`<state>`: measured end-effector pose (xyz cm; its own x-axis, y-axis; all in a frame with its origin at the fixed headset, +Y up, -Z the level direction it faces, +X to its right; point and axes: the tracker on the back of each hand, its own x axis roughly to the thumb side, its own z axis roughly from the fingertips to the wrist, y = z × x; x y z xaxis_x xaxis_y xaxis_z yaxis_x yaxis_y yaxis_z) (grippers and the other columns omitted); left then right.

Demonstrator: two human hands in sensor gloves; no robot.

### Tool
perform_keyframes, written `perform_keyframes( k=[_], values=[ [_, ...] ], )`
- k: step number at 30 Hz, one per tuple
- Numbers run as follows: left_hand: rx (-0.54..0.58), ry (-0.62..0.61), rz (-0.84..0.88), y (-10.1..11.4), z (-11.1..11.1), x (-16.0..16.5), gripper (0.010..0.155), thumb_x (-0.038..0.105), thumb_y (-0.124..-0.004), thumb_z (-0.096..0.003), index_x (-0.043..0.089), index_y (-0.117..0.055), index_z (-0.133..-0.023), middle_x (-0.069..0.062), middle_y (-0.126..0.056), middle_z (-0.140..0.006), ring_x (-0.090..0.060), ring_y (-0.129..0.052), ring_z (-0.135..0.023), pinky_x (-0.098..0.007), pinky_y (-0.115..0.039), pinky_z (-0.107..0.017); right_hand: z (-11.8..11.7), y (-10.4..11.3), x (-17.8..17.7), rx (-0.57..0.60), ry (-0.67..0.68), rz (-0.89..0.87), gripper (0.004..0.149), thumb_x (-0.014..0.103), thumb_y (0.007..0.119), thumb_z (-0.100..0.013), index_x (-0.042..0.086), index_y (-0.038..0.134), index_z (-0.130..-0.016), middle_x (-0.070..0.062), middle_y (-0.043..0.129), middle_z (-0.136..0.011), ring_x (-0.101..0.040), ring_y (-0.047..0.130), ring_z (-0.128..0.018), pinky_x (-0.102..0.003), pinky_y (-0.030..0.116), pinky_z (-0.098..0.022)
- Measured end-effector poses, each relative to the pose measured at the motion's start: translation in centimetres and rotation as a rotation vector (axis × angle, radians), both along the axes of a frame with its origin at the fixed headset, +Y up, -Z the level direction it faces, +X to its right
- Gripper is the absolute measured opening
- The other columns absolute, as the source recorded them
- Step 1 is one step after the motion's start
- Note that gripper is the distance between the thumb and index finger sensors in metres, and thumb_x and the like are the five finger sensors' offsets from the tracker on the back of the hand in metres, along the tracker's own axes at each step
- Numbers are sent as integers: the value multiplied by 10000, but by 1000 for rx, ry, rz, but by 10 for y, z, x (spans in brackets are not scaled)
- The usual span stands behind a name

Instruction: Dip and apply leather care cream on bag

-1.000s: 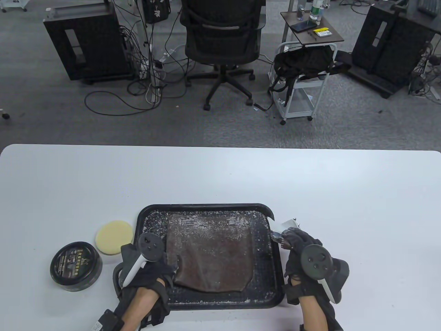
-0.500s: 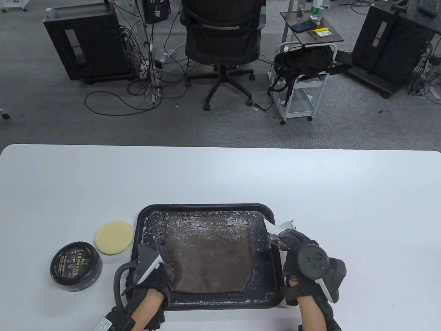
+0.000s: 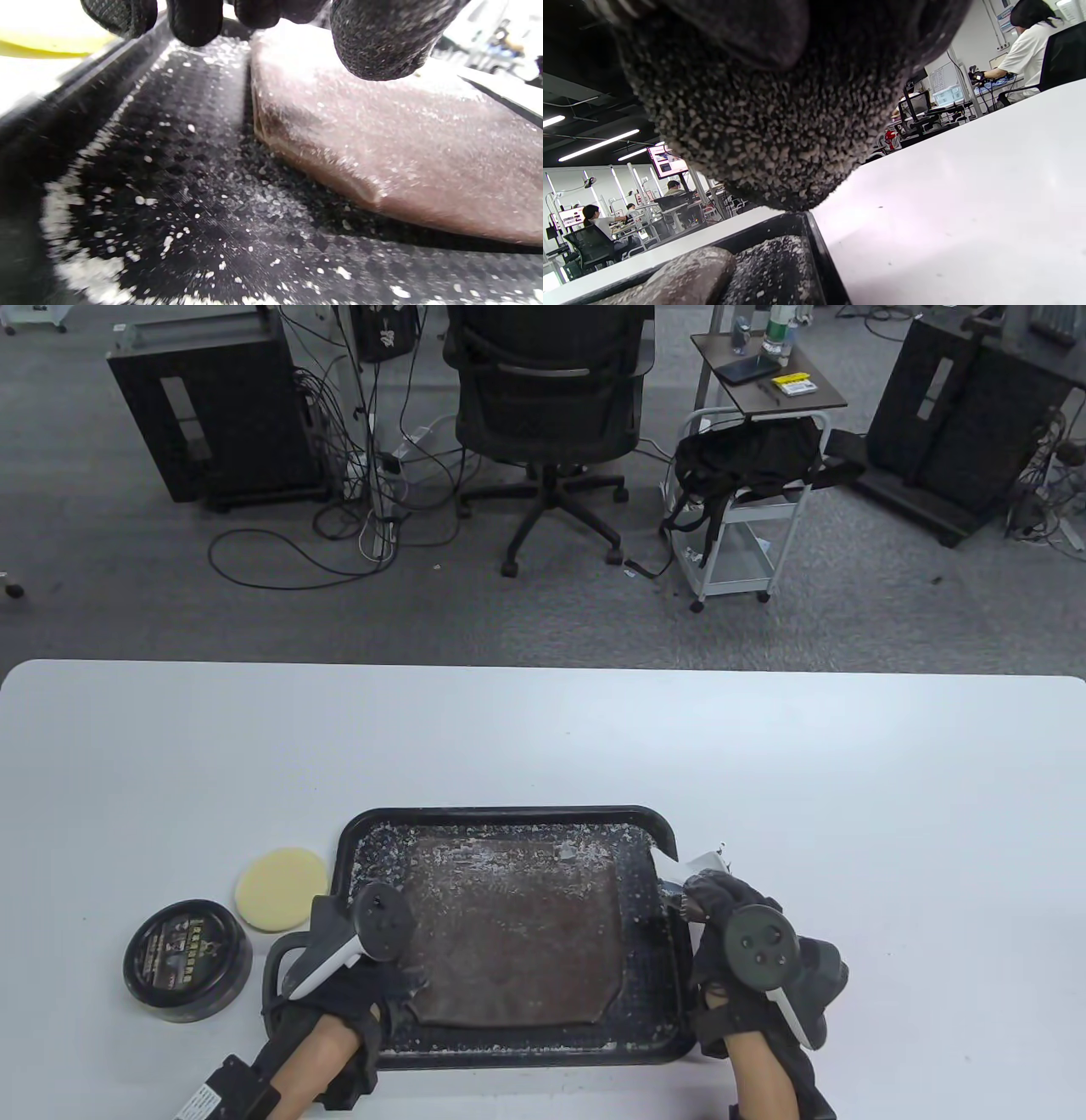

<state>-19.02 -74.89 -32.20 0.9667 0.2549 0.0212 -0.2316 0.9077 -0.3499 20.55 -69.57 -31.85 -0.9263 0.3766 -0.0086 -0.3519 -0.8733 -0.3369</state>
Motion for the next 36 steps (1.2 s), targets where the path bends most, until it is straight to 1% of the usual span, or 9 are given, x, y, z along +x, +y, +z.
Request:
perform_keyframes(
  k=[3, 5, 6, 10, 17, 23, 25, 28, 36],
  values=[
    [-4, -43, 35, -19, -4, 0, 766, 501, -820, -384, 334, -444, -1030, 69, -370, -1143, -336, -460, -1071, -588, -551, -719, 0, -1, -9, 7, 5, 42, 441, 158, 785, -382, 311, 932, -769, 44, 929, -894, -270, 916, -848, -552, 709, -641],
    [-89, -79, 31, -27, -5, 2, 754, 509, -805, -387, 321, -460, -1030, 52, -336, -1139, -323, -439, -1076, -588, -531, -729, 0, 0, -16, 19, 11, 72, 442, 159, 784, -383, 311, 929, -772, 41, 928, -895, -268, 917, -848, -549, 709, -642],
    [-102, -93, 37, -29, -4, 3, 748, 504, -801, -388, 311, -468, -1030, 35, -341, -1136, -325, -448, -1070, -588, -534, -727, 0, 1, -22, 31, 12, 103, 443, 159, 784, -384, 310, 926, -776, 39, 926, -897, -270, 913, -850, -549, 709, -643],
    [-68, -117, 37, -25, -3, 5, 703, 492, -807, -385, 280, -570, -1012, -9, -452, -1123, -341, -526, -1049, -587, -582, -706, 0, 2, -45, 67, -6, 266, 443, 169, 780, -387, 321, 921, -778, 51, 925, -899, -256, 918, -851, -540, 715, -645],
    [-44, -118, 76, -25, -4, 3, 643, 466, -834, -378, 271, -679, -970, -14, -513, -1108, -343, -561, -1031, -583, -593, -702, -4, 0, -94, 71, 76, 247, 445, 172, 779, -389, 322, 915, -785, 49, 921, -904, -259, 916, -853, -539, 716, -646],
    [-47, -129, 142, -26, -5, -1, 555, 444, -852, -373, 282, -787, -899, -8, -569, -1088, -352, -570, -1027, -631, -573, -706, -5, 1, -144, 70, 158, 269, 461, 185, 767, -404, 319, 879, -831, 40, 887, -940, -269, 890, -879, -541, 700, -659],
    [-72, -136, 159, -28, -5, -2, 550, 439, -852, -376, 286, -781, -900, -5, -552, -1092, -356, -541, -1033, -641, -561, -708, -5, 1, -160, 73, 172, 306, 463, 200, 764, -409, 327, 867, -842, 46, 879, -950, -263, 891, -883, -535, 706, -658],
    [-91, -141, 175, -29, -5, -4, 548, 434, -852, -377, 297, -772, -902, 5, -532, -1096, -355, -511, -1041, -646, -540, -712, -9, -2, -188, 55, 210, 276, 466, 212, 763, -417, 325, 851, -861, 39, 869, -961, -269, 886, -887, -535, 702, -661],
    [-109, -171, 207, -34, -5, -10, 535, 429, -854, -371, 328, -763, -888, 72, -555, -1077, -313, -475, -1042, -610, -485, -732, -35, -21, -267, -62, 333, 275, 475, 207, 745, -426, 343, 830, -873, 59, 842, -982, -272, 859, -913, -547, 679, -678]
  ],
)
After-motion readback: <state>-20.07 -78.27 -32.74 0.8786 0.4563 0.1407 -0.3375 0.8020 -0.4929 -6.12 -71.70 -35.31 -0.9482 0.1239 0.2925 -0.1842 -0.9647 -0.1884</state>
